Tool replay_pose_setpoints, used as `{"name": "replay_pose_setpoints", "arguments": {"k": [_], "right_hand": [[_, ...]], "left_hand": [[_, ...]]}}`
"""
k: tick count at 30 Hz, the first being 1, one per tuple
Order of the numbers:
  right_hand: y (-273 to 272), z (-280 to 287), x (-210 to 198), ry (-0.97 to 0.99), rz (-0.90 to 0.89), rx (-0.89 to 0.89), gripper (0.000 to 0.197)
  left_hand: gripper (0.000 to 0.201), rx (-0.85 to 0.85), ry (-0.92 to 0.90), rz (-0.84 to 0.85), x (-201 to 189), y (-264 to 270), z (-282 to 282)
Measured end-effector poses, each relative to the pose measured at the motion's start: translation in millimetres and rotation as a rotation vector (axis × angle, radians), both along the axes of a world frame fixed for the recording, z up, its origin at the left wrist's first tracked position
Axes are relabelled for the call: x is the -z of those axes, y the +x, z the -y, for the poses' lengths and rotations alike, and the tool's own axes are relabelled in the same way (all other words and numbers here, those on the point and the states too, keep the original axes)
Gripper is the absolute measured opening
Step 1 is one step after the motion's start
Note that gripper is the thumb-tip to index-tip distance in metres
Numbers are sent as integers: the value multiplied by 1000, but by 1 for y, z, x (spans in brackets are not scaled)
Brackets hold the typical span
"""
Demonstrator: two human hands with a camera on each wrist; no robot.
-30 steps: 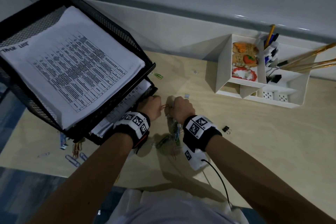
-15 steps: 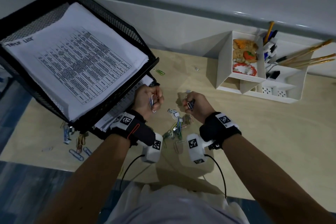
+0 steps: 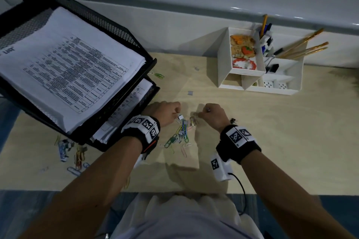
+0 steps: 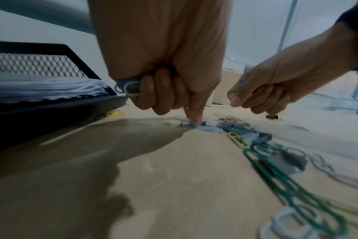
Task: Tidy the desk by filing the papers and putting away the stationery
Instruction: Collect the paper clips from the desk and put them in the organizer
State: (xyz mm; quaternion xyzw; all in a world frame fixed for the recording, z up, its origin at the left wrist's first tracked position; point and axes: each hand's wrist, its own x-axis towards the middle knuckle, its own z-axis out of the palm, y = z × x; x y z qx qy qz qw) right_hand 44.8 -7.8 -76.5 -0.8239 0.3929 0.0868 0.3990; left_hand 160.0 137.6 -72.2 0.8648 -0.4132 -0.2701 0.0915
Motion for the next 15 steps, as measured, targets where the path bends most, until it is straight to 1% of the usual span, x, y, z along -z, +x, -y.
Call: {"name": "replay_pose_setpoints", "arguments": {"k": [1,3,6,10,12,13,14,15], "right_hand": [[-3,-3,1,-13,-24,-22,19],[-6,-10,6,-39,-78,-63,28],[-10,-21,7,-132,-150,-129,25],[-14,-30,-1,-196,-208,-168,26],[-16,-32,-6,-188,-200,-177,22],[-17,-31,-9,-171,-190,-173,15],[-17,-30,-10,-140,-171,-159,12],[-17,-26,-8,-93,-142,-125,17]], "left_hand": [[11,15,11,23,2,0,1],[8,27,16,40,4,-1,2],[9,46,10,75,4,-4,5],[9,53,37,92,11,-3,5],[12,53,49,82,13,-2,6],[14,48,51,81,14,-2,7],[16,40,52,75,12,-2,7],[17,28,50,60,12,-1,7]]}}
